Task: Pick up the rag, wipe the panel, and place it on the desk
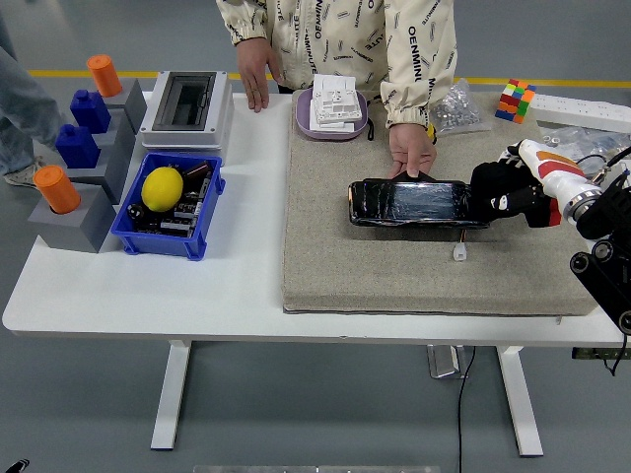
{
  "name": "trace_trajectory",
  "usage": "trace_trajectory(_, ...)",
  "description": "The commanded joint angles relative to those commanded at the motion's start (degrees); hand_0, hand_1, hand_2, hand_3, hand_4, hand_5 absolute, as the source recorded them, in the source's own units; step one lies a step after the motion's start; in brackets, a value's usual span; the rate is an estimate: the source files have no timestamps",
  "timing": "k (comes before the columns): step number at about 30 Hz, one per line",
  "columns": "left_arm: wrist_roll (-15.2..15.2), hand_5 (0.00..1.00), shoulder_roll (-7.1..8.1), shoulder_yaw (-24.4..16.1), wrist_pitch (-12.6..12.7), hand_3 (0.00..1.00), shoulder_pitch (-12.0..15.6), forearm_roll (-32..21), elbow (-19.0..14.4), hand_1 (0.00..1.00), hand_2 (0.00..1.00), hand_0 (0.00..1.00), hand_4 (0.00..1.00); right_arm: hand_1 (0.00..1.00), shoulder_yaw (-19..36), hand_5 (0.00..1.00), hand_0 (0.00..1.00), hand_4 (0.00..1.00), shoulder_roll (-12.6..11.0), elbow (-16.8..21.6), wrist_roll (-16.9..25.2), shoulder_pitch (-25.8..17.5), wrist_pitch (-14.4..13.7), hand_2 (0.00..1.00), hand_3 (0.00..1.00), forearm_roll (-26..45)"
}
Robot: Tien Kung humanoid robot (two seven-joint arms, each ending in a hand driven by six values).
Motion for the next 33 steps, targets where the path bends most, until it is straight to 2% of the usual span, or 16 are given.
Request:
trace_trajectory(11,0.0,0.563,0.11,0.1,0.0,0.625,-0.1,-0.1,0.0,0.716,0.767,0.722,0.688,0.413,-1.4,0.002,0.331,0.937,4.1,-0.2,0.0,1.4,0.0,0.456,0.449,0.0)
trace_trajectory(33,-0.1,0.563,0.38,0.6,0.0,0.624,-0.5,-0.5,0.0,0.716,0.767,0.722,0.689,0.414,-6.0,0.002,0.331,0.937,14.4,-0.3,0.0,4.3,0.0,0.456,0.449,0.2)
